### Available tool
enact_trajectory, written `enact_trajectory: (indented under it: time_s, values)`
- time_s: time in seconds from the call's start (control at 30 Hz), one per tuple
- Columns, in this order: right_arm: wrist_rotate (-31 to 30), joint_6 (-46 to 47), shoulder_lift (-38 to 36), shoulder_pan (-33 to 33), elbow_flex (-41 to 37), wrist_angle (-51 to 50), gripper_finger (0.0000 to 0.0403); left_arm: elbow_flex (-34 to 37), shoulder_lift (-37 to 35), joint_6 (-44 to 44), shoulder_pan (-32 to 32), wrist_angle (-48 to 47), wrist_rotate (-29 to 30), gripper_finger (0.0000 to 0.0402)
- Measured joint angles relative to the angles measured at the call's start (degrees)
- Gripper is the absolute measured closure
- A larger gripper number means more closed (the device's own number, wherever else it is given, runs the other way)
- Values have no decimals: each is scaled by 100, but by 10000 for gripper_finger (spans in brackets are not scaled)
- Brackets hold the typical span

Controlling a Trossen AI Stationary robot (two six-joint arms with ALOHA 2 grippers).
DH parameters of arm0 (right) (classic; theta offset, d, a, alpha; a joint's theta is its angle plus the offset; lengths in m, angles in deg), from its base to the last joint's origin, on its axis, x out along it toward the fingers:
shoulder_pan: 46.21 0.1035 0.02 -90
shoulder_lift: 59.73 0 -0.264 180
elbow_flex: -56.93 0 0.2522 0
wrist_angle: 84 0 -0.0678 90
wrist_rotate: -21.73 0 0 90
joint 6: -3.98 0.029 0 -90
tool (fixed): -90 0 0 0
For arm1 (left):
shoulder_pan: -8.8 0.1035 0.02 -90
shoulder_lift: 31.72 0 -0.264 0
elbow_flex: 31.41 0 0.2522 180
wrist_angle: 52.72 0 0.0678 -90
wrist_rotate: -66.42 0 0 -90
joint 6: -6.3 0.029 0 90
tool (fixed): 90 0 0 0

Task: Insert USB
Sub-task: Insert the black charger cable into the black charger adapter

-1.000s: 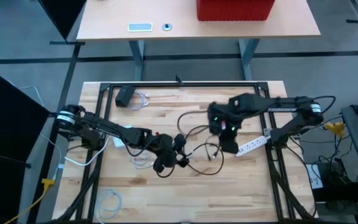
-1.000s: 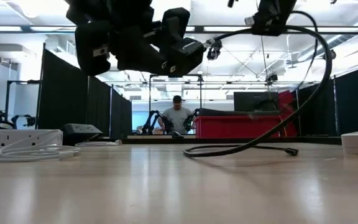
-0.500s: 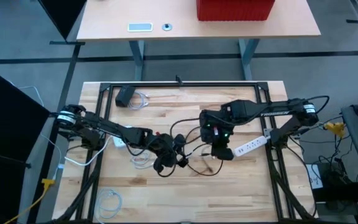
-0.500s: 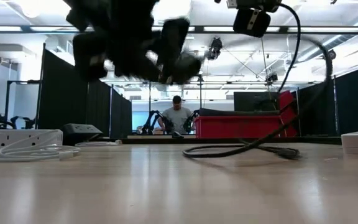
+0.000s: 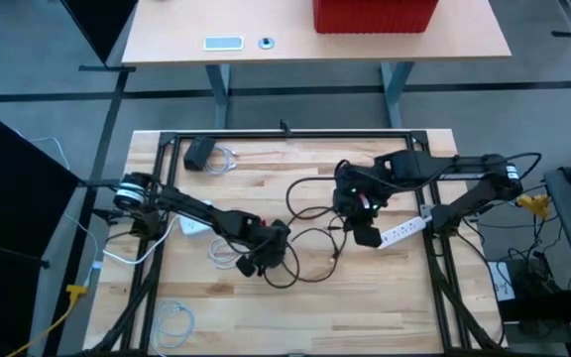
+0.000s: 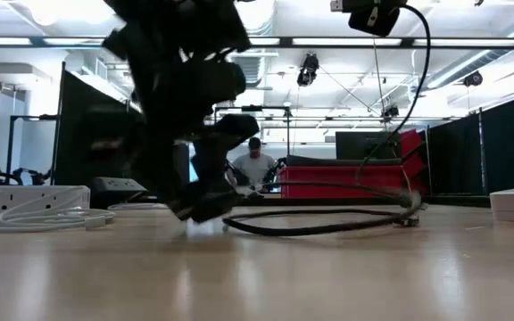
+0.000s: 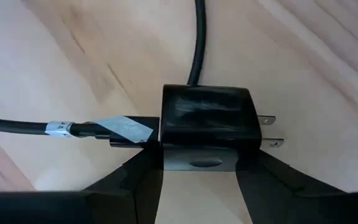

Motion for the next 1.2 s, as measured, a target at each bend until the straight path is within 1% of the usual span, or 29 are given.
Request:
enact_trajectory:
  time_s: [0.13,0.3,0.47,0.6,0.67,0.73,0.83,0.9,0.93,1.0,1.1,1.13,1.2]
  values:
    - [-7,-90,32,-13,-9,-6,403,-588,-27,-450,0,-717,64,230]
    - [-13,-181,43,-13,-11,-4,403,-919,-27,-843,0,-1051,51,230]
    - [-14,-290,43,-13,-11,-5,403,-881,-3,-1014,0,-1247,49,227]
    - [-62,-369,43,-24,-11,-7,403,-837,3,-1155,-10,-1243,63,183]
    - [-109,-373,43,-26,-11,-13,403,-837,2,-1259,-27,-1237,79,173]
    - [-131,-381,43,-28,-11,-19,403,-864,-1,-1384,-38,-1332,87,174]
    - [-140,-412,43,-28,-11,-37,403,-988,-10,-1721,-48,-1619,86,188]
    - [-140,-427,43,-30,-11,-82,403,-1086,-10,-2306,-45,-1863,86,201]
    - [-136,-450,43,-37,-11,-134,403,-1123,-10,-2769,-23,-1910,82,207]
    - [-138,-458,43,-54,-13,-209,403,-1192,-12,-4010,38,-1899,50,219]
    - [-117,-569,43,-131,-13,-303,403,-1226,-16,-6437,70,-1776,36,231]
    - [-101,-691,43,-177,-13,-451,403,-1234,-16,-6983,68,-1754,-75,234]
    - [-103,-865,43,-303,-17,-772,403,-1258,-16,-7713,57,-1751,-349,238]
